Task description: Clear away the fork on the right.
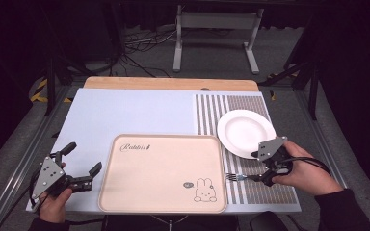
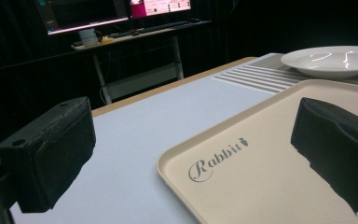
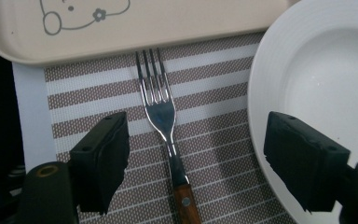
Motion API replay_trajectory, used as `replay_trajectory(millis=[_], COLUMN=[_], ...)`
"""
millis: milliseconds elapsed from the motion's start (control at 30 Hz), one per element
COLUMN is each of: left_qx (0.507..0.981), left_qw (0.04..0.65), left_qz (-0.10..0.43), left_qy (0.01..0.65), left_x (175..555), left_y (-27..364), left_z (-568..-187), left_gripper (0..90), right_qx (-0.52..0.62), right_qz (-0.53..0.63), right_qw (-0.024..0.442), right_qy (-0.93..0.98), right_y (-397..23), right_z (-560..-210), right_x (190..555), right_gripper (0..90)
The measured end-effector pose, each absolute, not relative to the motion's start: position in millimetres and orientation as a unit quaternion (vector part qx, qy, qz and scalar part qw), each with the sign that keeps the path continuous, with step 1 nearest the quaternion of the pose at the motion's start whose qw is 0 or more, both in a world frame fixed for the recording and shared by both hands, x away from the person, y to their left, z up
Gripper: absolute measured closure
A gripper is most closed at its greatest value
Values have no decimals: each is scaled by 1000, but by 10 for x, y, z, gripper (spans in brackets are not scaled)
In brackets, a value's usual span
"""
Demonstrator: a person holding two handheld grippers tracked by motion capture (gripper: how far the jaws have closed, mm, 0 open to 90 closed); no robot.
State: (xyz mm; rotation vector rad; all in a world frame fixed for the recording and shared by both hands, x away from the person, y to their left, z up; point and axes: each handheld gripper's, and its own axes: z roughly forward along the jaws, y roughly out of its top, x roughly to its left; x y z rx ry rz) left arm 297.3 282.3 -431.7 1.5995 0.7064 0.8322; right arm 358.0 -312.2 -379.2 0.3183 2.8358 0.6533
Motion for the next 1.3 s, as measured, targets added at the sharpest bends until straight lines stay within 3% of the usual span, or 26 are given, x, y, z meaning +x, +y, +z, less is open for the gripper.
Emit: replay_trajectory(millis=[1300], left_qx=[680], left_qw=[566], left_qz=[355], left_qy=[301], left_x=[2970], left_y=[2829], left_z=[-4314], left_gripper=[4], right_qx=[92], right_qz=[114], right_qw=[37], right_qy=[988], right_y=[-3106], right_z=[-4015], right_x=[3628], right_gripper=[234])
